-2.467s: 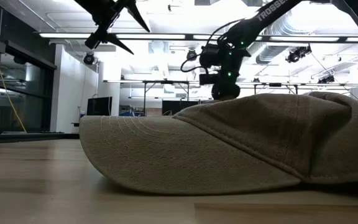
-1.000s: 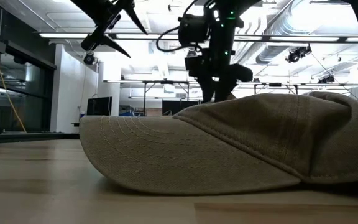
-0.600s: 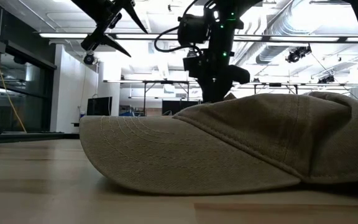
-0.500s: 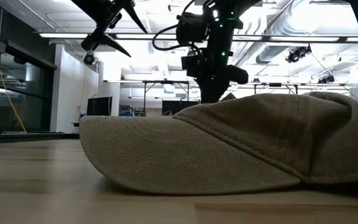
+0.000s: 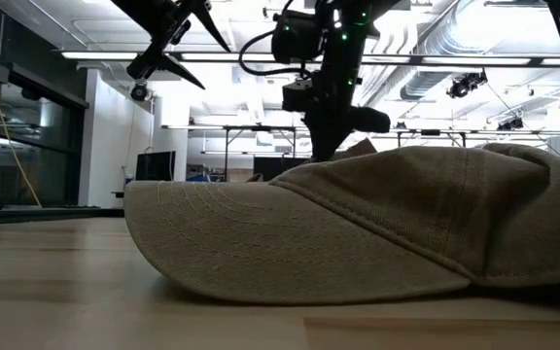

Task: Pick & Place hat
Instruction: Put the left brown cap into the orange bin

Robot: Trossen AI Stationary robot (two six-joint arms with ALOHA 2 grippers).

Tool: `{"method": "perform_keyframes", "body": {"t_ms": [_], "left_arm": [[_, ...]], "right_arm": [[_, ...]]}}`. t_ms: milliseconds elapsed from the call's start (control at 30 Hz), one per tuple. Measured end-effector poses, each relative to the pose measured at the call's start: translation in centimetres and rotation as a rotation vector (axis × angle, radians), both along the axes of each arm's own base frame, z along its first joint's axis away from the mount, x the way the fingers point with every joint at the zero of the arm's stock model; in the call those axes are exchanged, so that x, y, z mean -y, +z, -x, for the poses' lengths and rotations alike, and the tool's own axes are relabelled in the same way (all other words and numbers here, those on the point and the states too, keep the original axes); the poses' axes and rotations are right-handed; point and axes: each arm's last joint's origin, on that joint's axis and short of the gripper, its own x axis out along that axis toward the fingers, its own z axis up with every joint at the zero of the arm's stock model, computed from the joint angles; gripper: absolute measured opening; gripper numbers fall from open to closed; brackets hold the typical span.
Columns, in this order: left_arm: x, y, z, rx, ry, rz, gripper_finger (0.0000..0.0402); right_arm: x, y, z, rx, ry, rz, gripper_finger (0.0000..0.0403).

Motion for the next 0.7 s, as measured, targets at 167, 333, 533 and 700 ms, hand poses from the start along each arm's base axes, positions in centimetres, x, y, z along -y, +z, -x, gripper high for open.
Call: {"method": "perform_keyframes", "body": {"t_ms": [167, 333, 533, 700], "left_arm": [[0.0, 0.0, 0.0, -0.009, -0.012, -0.021, 0.0275], [0.0, 0.0, 0.0, -0.019, -0.024, -0.045, 0.0275], [0.0, 0.0, 0.0, -0.025, -0.033, -0.058, 0.0275], [0.0, 0.0, 0.0, -0.023, -0.042, -0.052, 0.0275]], "right_arm": [[-1.1, 0.1, -0.2, -0.060, 0.102, 0.110, 0.0008], [-2.4, 0.1, -0.5, -0.095, 0.216, 0.137, 0.0008], [-2.9, 0.2, -0.8, -0.129, 0.370, 0.176, 0.0007], [-2.5, 0.2, -0.8, -0.167, 0.493, 0.178, 0.0007]]}}
